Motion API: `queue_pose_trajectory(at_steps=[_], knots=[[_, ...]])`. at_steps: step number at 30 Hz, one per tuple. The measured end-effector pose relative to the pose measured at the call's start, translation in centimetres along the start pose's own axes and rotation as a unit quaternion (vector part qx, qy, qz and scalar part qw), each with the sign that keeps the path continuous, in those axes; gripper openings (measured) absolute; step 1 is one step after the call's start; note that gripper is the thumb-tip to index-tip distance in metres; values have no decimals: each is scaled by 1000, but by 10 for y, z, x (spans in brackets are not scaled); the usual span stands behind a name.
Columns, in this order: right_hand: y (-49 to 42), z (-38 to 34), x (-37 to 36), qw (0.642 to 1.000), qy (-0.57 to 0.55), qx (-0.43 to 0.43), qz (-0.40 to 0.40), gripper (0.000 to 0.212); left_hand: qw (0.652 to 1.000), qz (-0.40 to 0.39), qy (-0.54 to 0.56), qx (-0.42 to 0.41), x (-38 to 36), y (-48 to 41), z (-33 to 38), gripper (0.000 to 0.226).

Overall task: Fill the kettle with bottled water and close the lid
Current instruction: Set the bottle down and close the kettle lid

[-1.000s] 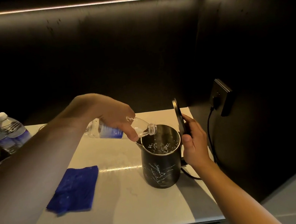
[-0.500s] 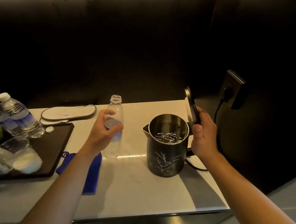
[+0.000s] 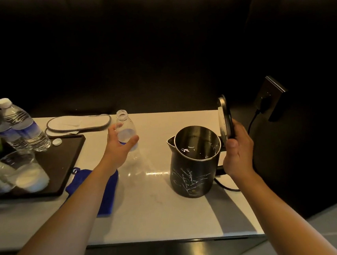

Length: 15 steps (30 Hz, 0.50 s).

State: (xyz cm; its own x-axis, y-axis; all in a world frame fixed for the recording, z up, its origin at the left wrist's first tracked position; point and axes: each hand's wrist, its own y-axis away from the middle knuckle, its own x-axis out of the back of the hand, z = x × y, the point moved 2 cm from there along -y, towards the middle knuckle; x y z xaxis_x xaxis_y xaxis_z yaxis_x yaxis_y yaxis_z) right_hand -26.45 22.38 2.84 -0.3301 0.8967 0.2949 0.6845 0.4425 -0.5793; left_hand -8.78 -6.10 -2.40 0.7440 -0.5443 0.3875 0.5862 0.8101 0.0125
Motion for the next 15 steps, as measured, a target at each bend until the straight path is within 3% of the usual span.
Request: queue_pose_trajectory(at_steps=[6,10,13,15], knots=[[1,2,-1,1000,14,-4,8,106,1000,6,-1,-10,-2,-2,-7,85],[2,3,-2,1000,14,-4,5,105,1000,-3,31,-3,2,-1,-13,99],[1,4,-1,1000,15,-18,3,77,1000,20,6,13,9,12,-18,102],[2,0,0,999,-8,-48,-19,65,997,81,13,-5,7,36,-17,87]])
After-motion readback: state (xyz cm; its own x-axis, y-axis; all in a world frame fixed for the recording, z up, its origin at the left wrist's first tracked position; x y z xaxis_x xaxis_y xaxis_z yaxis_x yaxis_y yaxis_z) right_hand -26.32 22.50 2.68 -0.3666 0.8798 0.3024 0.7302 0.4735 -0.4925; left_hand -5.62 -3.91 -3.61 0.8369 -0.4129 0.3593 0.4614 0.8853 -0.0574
